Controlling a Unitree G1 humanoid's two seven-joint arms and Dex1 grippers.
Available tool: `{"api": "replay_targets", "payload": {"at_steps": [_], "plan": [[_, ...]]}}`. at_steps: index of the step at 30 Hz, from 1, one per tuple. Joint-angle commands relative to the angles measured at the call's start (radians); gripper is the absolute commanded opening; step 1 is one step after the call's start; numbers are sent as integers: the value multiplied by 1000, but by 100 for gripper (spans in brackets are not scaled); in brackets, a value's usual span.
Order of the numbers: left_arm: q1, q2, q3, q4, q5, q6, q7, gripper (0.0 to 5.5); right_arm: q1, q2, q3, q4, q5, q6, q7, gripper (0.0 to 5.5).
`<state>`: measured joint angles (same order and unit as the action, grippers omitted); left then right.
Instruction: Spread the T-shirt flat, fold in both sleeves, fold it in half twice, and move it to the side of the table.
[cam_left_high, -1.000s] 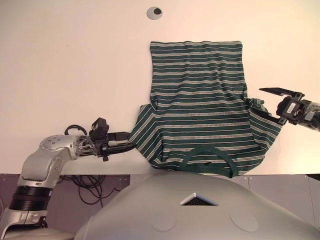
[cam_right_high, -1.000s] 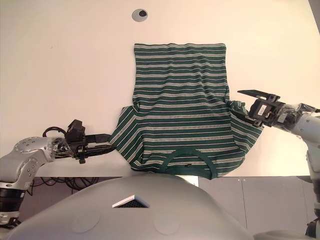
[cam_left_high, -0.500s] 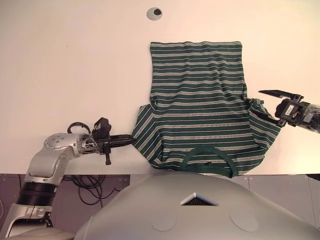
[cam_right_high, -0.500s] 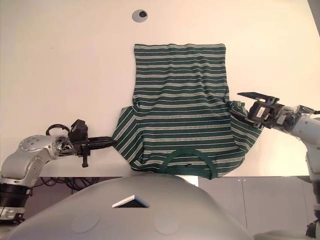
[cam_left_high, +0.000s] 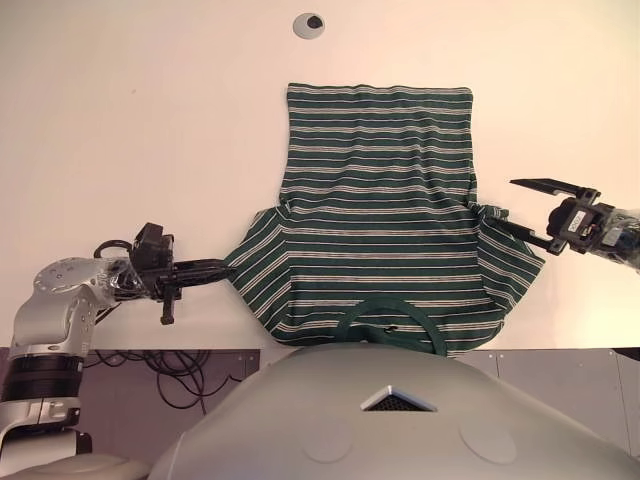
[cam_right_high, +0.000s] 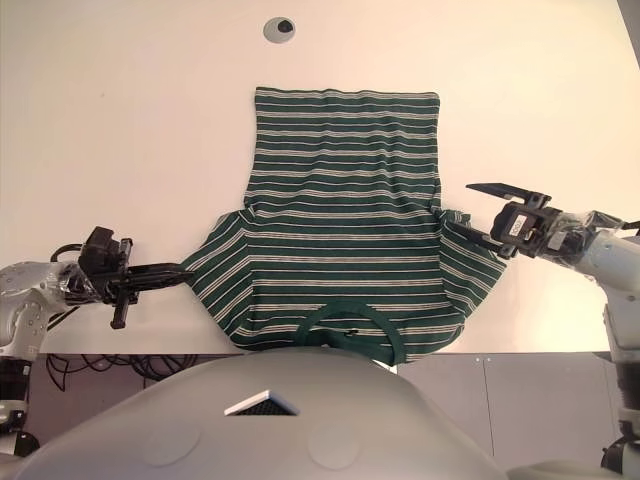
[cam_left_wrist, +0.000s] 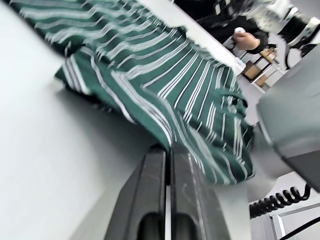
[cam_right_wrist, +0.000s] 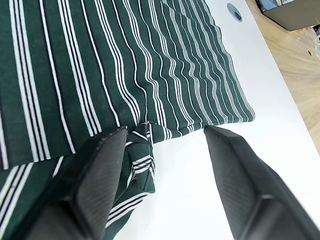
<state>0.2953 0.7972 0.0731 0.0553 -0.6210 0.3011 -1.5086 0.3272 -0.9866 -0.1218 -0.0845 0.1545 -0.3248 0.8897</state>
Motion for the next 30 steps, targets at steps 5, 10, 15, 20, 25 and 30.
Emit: {"api": "replay_targets", "payload": {"at_steps": [5,10,15,20,25,30], "plan": [[-82,-149,-113,-180,-25,69,109,1,9,34,-35,-3,16,-16,7,284],[-191,-272,-212,-226,-28,126,213,1,17,64,-44,-5,47,-16,21,284],[-259,-344,-324,-193,44,148,288,1,21,62,-54,-7,73,-10,39,284],[-269,-349,-351,-164,113,137,353,32,181,58,-141,-15,138,85,80,284],[-264,-351,-347,-194,101,163,378,93,288,30,-234,-65,410,544,154,284],[-265,-374,-340,-214,86,166,405,162,288,18,-294,-27,476,753,202,284]]}}
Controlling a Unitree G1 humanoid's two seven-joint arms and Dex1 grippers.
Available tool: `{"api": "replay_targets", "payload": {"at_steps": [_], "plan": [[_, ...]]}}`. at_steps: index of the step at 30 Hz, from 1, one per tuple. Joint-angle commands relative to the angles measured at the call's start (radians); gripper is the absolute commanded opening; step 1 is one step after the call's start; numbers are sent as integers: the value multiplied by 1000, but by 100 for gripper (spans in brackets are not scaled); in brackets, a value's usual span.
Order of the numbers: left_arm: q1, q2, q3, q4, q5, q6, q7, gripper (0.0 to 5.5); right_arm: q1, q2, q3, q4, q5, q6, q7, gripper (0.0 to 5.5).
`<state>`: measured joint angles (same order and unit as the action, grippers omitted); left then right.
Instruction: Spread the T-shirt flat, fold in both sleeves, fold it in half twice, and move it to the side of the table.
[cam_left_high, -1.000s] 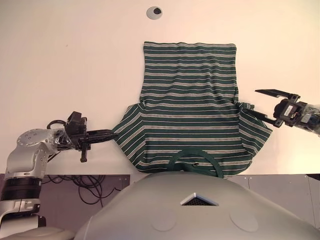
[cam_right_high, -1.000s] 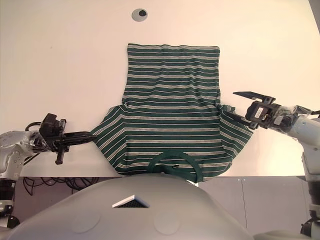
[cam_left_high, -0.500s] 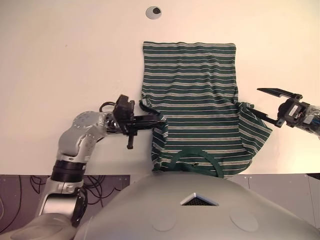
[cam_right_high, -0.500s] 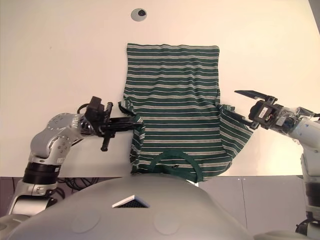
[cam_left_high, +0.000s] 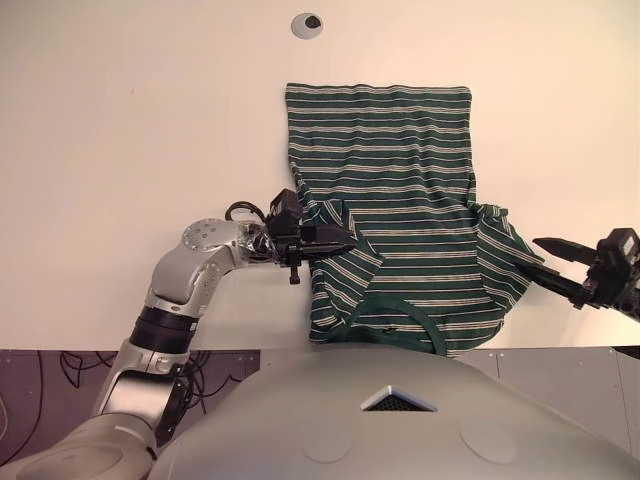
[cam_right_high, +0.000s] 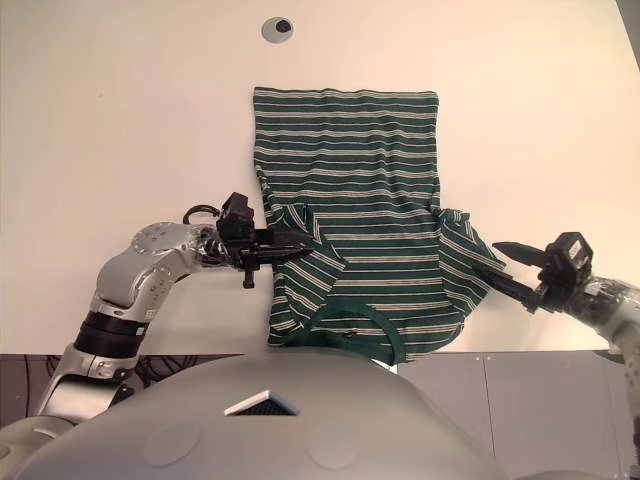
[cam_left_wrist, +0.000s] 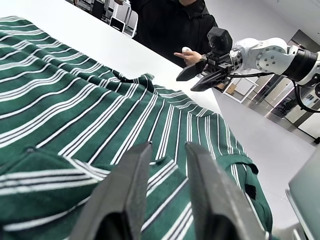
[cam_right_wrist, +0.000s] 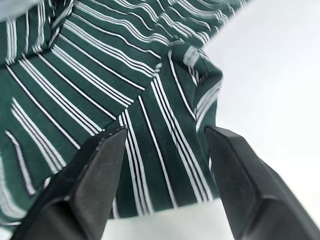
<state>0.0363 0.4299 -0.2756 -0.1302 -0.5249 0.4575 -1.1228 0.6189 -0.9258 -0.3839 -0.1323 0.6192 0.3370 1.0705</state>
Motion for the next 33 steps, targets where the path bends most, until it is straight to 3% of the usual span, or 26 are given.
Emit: {"api": "replay_targets", "payload": {"at_steps": [1,3,10,27,33], "plan": [[-7,-10,13,-35,-16,11,25,177,-6,-40,-29,29,5,113,22,284],[-14,-29,27,-45,-24,14,55,202,-14,-35,-18,47,-30,123,9,284],[-6,-41,53,-107,-35,-15,89,205,-34,-54,-17,-9,-67,234,-15,284],[21,-39,17,-75,-4,-102,61,208,-47,-28,-57,-141,-43,366,-17,3],[24,-39,21,-71,-9,-116,58,208,-94,-15,-121,-245,66,413,6,3]]}}
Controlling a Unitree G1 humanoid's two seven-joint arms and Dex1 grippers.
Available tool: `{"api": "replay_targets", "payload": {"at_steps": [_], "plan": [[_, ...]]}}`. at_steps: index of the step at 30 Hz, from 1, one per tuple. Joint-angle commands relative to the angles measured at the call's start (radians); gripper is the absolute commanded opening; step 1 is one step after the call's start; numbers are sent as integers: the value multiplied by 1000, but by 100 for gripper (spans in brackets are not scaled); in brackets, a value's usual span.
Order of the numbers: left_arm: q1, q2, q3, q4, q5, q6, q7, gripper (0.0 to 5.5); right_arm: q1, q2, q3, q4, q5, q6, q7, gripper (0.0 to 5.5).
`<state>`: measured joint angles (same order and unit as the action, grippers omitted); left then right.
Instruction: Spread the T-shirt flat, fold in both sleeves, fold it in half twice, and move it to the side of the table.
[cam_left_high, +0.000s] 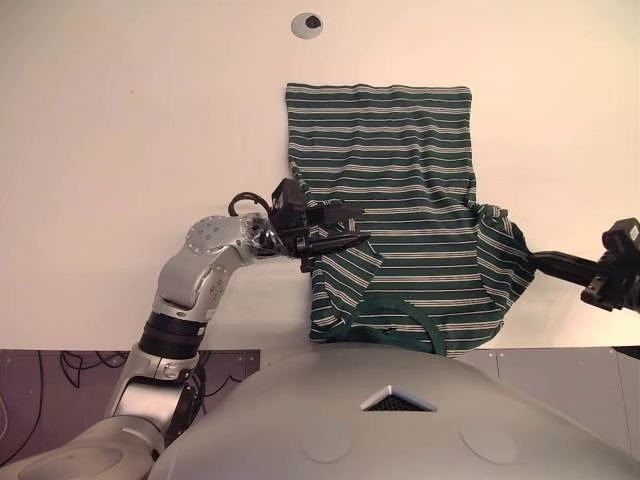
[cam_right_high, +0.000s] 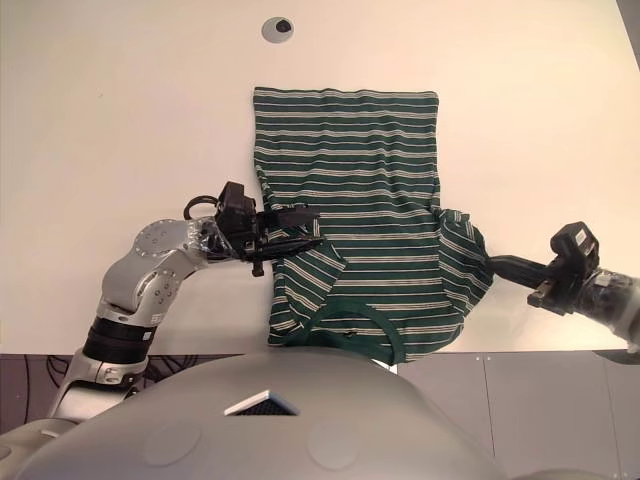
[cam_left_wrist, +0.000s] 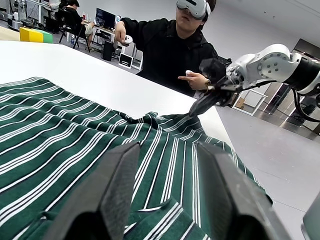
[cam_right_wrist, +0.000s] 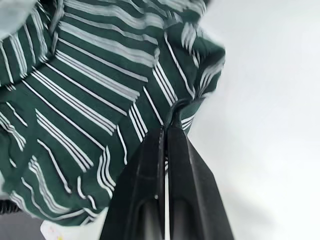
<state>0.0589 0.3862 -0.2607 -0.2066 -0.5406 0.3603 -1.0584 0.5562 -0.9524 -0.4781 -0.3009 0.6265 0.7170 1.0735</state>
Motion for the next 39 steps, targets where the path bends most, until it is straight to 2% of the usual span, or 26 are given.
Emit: {"api": "replay_targets", "payload": {"at_steps": [1,5,9,16,29,39], "plan": [[2,6,7,7,5,-21,-8,208,-41,17,-20,-110,79,39,1,3],[2,11,15,15,0,-30,-15,208,-74,39,75,-165,74,13,-9,3],[3,12,25,20,-2,-32,-25,208,-110,76,209,-148,6,-53,-26,3],[16,23,59,13,-22,-27,-37,208,-190,135,372,-131,-29,-94,-38,3],[13,16,79,13,-40,-18,-42,208,-265,193,496,-101,-45,-114,-59,3],[-46,-19,74,86,-20,-28,-12,208,-322,216,412,-122,81,-55,-87,160]]}}
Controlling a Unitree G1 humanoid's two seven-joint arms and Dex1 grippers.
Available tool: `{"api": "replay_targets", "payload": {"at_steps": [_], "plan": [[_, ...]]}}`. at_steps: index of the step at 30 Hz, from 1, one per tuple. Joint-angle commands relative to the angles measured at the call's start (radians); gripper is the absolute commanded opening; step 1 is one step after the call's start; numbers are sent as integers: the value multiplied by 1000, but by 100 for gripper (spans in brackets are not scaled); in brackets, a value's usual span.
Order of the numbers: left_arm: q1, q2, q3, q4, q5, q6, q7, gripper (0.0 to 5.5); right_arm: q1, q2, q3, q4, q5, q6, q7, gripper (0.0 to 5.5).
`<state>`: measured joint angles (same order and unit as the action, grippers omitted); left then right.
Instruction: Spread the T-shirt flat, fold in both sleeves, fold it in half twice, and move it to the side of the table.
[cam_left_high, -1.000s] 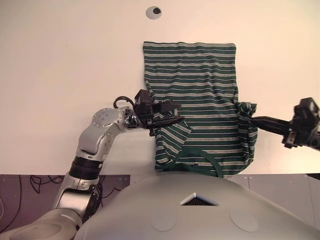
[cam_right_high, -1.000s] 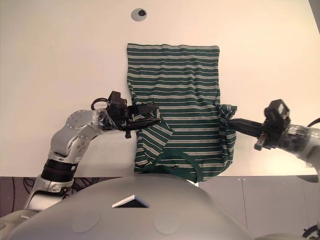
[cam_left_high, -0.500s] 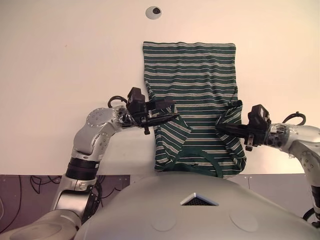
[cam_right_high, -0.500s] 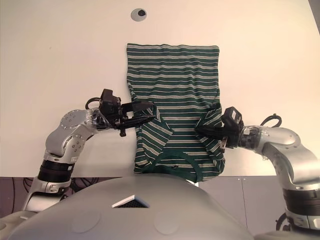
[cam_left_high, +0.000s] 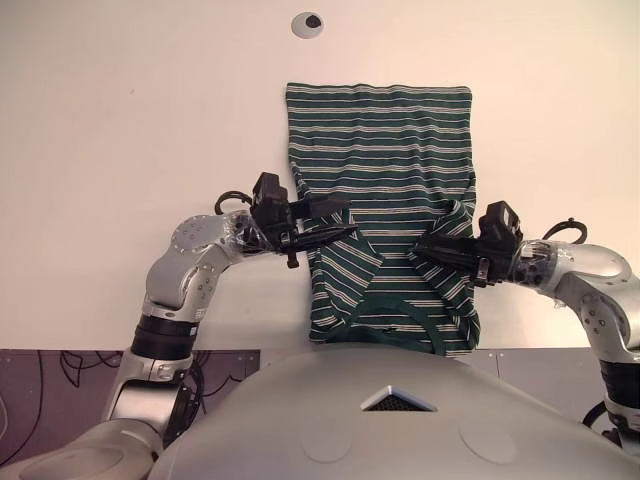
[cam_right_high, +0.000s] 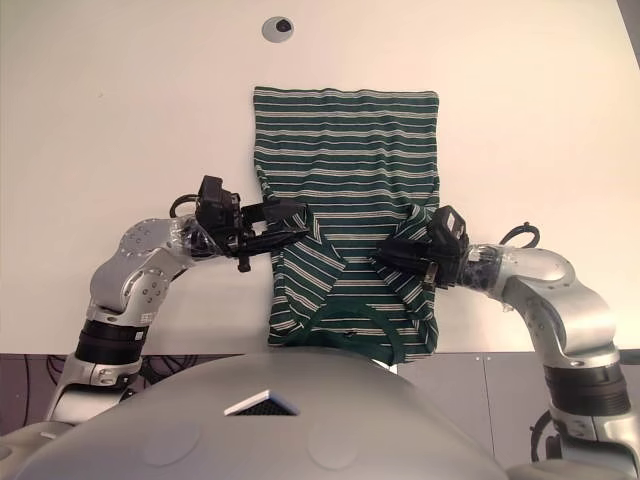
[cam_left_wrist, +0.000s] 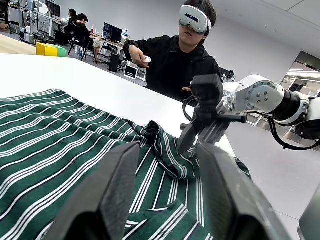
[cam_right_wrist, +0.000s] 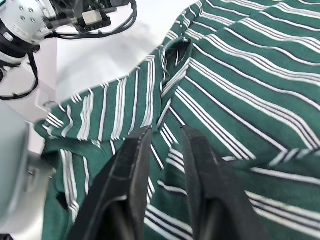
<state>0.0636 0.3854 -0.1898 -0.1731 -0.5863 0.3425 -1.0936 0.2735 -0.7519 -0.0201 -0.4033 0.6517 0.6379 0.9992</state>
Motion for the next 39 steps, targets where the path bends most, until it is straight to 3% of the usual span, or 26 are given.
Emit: {"api": "replay_targets", "payload": {"at_steps": [1,5,9,13,21,26,29,33,37,39], "plan": [[-69,-32,6,79,33,-15,38,208,-53,19,-57,-17,72,29,-17,182],[-222,-118,35,288,122,-16,219,208,-176,76,-56,96,-27,-76,-108,233],[-354,-155,46,516,208,-26,314,208,-323,131,107,344,-357,-337,-219,233],[-511,-165,-16,833,382,-60,404,208,-436,189,228,588,-569,-475,-293,233],[-773,-215,42,1226,460,-222,455,208,-581,272,224,885,-652,-592,-376,233],[-830,-226,123,1332,450,-332,465,208,-669,319,186,1040,-626,-699,-376,233],[-850,-231,234,1318,380,-470,467,208,-666,332,127,1033,-560,-811,-327,233],[-834,-231,341,1157,254,-576,320,208,-674,359,4,963,-432,-976,-311,233],[-707,-146,403,740,139,-575,230,208,-636,329,-149,839,-237,-1037,-227,233],[-460,-5,362,468,228,-690,113,208,-441,234,-221,703,-189,-1080,-111,233]]}}
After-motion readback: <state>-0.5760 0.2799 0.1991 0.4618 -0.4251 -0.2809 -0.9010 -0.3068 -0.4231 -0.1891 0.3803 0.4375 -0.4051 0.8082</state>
